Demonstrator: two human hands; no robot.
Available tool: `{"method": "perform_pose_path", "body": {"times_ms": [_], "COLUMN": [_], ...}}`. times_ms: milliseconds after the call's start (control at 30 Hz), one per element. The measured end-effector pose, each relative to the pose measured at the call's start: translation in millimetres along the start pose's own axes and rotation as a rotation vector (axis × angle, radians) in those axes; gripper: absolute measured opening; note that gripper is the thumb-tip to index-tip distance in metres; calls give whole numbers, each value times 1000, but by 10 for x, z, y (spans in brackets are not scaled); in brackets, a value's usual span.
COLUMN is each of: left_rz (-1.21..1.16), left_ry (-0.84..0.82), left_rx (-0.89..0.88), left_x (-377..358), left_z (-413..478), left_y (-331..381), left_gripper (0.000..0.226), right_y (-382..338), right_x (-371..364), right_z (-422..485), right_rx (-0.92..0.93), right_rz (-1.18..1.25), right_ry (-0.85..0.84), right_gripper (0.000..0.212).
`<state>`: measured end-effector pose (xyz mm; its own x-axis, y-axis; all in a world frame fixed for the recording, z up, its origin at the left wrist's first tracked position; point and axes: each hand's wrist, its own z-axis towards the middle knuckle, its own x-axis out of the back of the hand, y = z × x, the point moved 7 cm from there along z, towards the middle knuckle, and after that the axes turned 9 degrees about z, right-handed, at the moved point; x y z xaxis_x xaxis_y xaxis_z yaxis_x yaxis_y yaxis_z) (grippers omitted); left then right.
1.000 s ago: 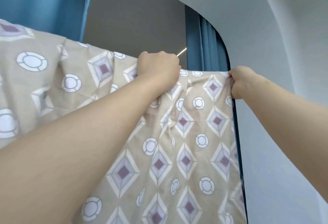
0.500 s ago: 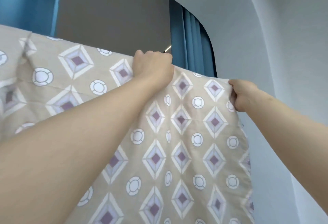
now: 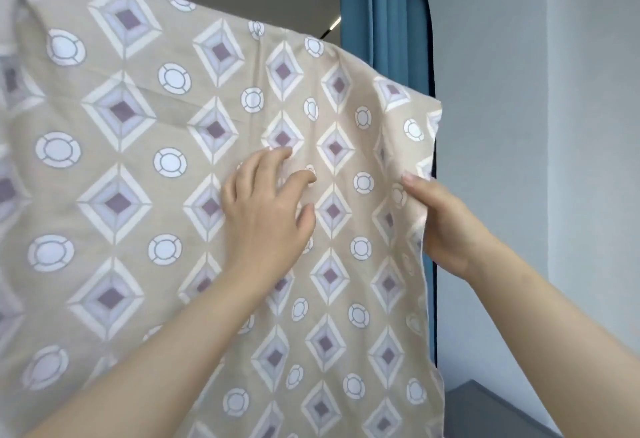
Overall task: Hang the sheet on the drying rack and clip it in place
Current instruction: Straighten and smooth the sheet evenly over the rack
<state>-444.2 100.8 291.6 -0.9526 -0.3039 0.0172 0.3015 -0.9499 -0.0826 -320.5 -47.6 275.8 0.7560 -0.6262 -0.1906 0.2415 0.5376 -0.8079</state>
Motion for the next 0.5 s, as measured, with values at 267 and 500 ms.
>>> {"method": "perform_pose_path", "body": {"times_ms": [267, 500], "left_rz": [9, 55], "left_ry": [-220, -444], "left_rx": [240, 501], "left_x": [-73, -125], "left_z": [-1187, -1883], "left_y": [-30, -69], "left_gripper": [62, 94], "right_y": [877, 1427], "right_x": [110, 452], "right_z": [-531, -860], "right_rx": [-47, -173], "right_rz": [-221, -341], "right_ry": [279, 474], "right_gripper": [37, 22]}}
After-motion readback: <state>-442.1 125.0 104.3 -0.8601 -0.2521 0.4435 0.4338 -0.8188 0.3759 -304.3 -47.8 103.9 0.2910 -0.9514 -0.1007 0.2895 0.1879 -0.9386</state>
